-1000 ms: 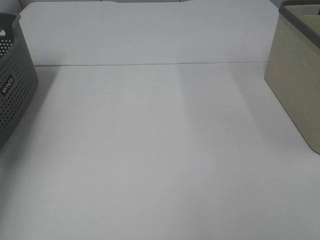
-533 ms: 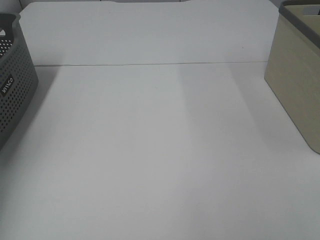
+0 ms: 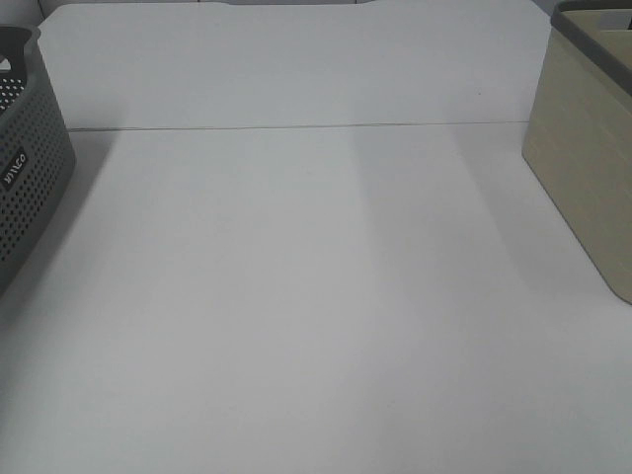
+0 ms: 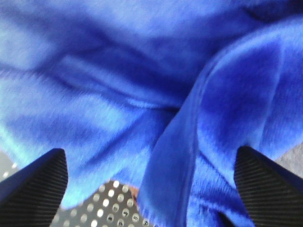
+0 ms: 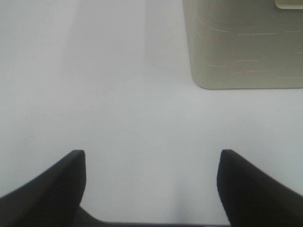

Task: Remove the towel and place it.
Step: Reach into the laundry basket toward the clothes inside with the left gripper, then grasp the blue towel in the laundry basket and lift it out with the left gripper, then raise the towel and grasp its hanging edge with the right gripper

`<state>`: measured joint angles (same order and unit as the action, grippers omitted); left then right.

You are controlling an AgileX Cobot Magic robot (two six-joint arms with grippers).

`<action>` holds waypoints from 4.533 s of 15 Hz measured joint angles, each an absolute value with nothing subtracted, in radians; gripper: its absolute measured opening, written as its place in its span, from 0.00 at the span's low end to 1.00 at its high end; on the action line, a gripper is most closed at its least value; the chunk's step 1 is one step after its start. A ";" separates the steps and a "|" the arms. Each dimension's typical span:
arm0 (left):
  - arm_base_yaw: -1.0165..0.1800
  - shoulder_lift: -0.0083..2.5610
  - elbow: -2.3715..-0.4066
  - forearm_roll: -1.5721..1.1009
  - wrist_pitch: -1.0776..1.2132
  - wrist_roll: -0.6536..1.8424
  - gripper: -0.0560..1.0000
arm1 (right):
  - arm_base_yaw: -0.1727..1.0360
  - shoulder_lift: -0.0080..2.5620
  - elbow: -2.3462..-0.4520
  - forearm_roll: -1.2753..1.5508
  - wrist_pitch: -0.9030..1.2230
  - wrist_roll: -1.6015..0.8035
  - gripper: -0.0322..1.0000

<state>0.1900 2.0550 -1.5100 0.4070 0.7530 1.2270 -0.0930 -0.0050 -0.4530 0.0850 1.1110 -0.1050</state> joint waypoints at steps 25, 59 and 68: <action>0.153 1.779 -1.584 0.311 0.793 1.135 0.05 | -0.093 -0.005 -0.453 0.085 1.111 -0.105 0.76; -0.558 1.481 -1.821 0.271 0.768 1.343 0.05 | -0.093 0.299 -0.467 0.564 0.651 -0.514 0.76; -0.616 1.481 -1.821 0.267 0.768 1.343 0.05 | -0.093 1.225 -0.510 1.722 1.011 -2.036 0.76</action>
<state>-0.6160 1.4810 -1.8210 0.2670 0.7680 1.3430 -0.0930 1.2250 -0.5100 1.7220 1.0110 -2.0360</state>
